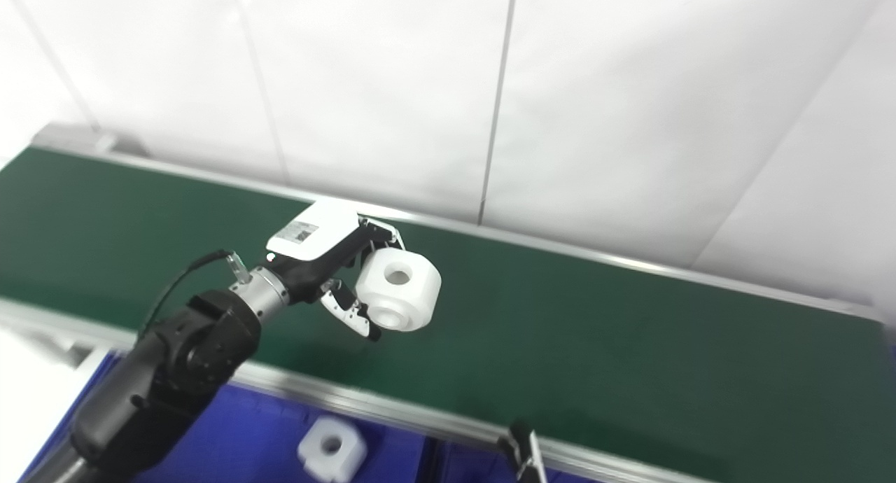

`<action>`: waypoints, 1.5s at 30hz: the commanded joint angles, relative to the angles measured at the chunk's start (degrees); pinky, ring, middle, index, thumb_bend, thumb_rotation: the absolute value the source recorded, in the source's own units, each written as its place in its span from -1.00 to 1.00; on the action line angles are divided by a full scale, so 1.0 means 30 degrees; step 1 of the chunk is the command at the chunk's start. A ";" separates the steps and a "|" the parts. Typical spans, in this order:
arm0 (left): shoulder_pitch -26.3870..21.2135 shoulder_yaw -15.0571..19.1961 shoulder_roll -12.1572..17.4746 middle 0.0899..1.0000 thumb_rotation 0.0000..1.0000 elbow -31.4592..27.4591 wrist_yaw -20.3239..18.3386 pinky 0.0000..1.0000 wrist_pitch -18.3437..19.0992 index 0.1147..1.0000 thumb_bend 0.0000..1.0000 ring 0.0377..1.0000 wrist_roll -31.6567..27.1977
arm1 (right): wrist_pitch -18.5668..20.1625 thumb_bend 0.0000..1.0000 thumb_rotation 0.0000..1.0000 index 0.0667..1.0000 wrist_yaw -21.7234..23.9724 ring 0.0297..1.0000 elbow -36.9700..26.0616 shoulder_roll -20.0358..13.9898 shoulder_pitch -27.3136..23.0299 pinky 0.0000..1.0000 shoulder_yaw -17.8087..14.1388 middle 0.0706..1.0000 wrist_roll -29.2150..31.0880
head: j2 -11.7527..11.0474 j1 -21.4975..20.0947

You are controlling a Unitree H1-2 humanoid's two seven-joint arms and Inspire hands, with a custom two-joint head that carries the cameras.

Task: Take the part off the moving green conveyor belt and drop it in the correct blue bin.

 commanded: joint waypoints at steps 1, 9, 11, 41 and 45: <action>0.0439 0.0527 0.0454 -0.10 -1.00 -0.1841 -0.0564 -0.19 0.0377 -0.17 0.05 -0.06 -0.0305 | 0.0311 0.56 0.73 1.00 0.0556 0.87 -0.1157 -0.0191 0.0214 0.93 -0.0249 0.94 0.0540 | 0.0446 0.0302; 0.4804 0.1680 0.1264 -0.23 -1.00 -0.5289 -0.2849 -0.44 0.1378 -0.09 0.03 -0.33 -0.0398 | 0.1690 0.57 0.65 1.00 0.1544 0.81 -0.2791 -0.0960 0.0089 0.83 -0.0962 0.90 0.1315 | 0.1537 0.1152; 0.5939 0.1965 0.1485 -0.17 -1.00 -0.5518 -0.2827 -0.51 0.0968 -0.14 0.04 -0.46 -0.0453 | 0.1935 0.56 0.65 1.00 0.1702 0.81 -0.3039 -0.1013 0.0081 0.83 -0.1125 0.89 0.1323 | 0.1659 0.1286; 0.9833 0.3994 0.2181 0.55 -0.54 -0.3125 -0.3150 0.25 0.0964 0.47 0.97 0.47 0.2213 | 0.3086 0.58 0.61 1.00 0.2491 0.78 -0.4247 -0.0718 0.0447 0.76 -0.1507 0.87 0.1217 | 0.2116 0.1396; 0.9827 0.3936 0.2306 0.66 -0.36 -0.3480 -0.3968 0.51 0.1066 0.58 1.00 0.66 0.2714 | 0.3013 0.58 0.62 1.00 0.2509 0.77 -0.4218 -0.0704 0.0439 0.74 -0.1544 0.85 0.1111 | 0.2129 0.1377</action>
